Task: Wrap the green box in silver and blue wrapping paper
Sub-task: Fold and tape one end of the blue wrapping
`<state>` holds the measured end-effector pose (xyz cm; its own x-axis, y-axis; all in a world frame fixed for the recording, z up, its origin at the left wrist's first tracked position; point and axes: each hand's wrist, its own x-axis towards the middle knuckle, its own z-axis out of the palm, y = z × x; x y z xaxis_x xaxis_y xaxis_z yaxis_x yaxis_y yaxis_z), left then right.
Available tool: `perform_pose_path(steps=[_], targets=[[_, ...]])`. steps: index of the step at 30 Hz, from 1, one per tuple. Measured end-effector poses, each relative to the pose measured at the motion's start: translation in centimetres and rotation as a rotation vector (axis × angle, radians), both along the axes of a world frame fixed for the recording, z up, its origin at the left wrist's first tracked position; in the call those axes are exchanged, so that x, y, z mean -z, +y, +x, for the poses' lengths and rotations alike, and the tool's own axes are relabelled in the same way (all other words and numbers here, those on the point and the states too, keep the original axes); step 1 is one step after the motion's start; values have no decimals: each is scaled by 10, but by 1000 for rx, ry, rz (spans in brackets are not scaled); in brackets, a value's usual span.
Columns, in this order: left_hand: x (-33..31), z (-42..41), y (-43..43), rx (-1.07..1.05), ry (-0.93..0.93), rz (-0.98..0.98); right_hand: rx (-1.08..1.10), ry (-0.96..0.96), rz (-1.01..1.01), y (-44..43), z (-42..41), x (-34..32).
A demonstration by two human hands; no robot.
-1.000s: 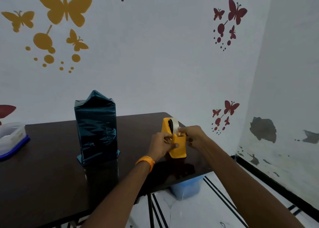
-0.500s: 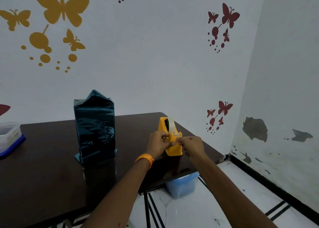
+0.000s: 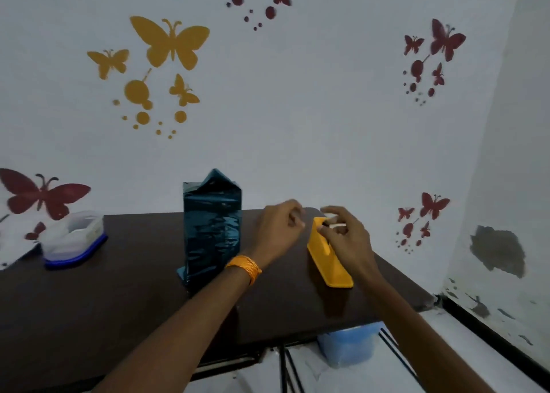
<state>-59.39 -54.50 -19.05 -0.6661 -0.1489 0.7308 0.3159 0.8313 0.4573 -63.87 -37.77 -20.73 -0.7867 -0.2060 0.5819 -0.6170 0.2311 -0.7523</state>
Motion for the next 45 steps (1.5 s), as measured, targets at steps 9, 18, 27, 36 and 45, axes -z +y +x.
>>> perform_pose_path(steps=[9, 18, 27, 36, 45], targets=[[-109, 101, -114, -218, 373, 138, -512, 119, -109, -128, 24, -82], [-69, 88, -171, -201, -109, 271, -666, 103, -12, -177, 17, -98], [-58, 81, -192, -51, -233, 338, -645, 64, -37, -198, -5, -113], [-56, 75, -201, 12, -180, 270, -678, -148, 146, -213, -32, -107], [-58, 73, -206, 5, -192, 355, -725, -226, 153, -224, -40, -97]])
